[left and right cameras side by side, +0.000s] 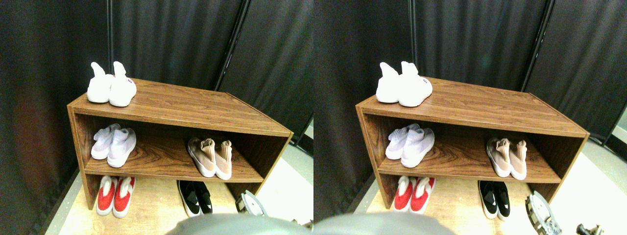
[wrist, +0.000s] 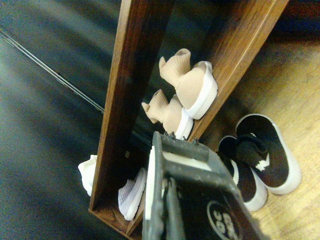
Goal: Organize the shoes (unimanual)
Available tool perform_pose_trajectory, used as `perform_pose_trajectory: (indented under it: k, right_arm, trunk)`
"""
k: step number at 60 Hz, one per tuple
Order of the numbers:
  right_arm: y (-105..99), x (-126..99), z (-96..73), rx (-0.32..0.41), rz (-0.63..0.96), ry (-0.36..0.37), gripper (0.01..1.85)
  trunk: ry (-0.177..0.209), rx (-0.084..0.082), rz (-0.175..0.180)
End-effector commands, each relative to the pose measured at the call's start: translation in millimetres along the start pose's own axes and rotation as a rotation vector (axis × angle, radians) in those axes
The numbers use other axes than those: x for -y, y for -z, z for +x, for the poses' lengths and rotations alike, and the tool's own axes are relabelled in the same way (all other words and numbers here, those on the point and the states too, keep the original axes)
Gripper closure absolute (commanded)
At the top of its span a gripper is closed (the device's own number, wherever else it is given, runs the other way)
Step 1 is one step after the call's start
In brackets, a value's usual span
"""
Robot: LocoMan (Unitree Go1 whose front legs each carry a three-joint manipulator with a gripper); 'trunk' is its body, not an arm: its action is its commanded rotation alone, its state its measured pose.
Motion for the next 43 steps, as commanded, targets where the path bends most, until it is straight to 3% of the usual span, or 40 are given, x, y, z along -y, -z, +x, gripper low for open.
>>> perform_pose_trajectory:
  k: [1, 5, 43]
  right_arm:
    - [1.3, -7.7, 5.1, 0.016, -0.050, -0.033, 1.80]
    - [2.1, -6.6, 7.8, 0.013, -0.035, -0.026, 1.80]
    - [3.6, -3.6, 16.9, 0.007, -0.018, -0.029, 1.80]
  trunk:
    - [-0.005, -0.027, -0.011]
    - [-0.007, -0.033, -0.012]
    - [-0.011, -0.034, -0.017]
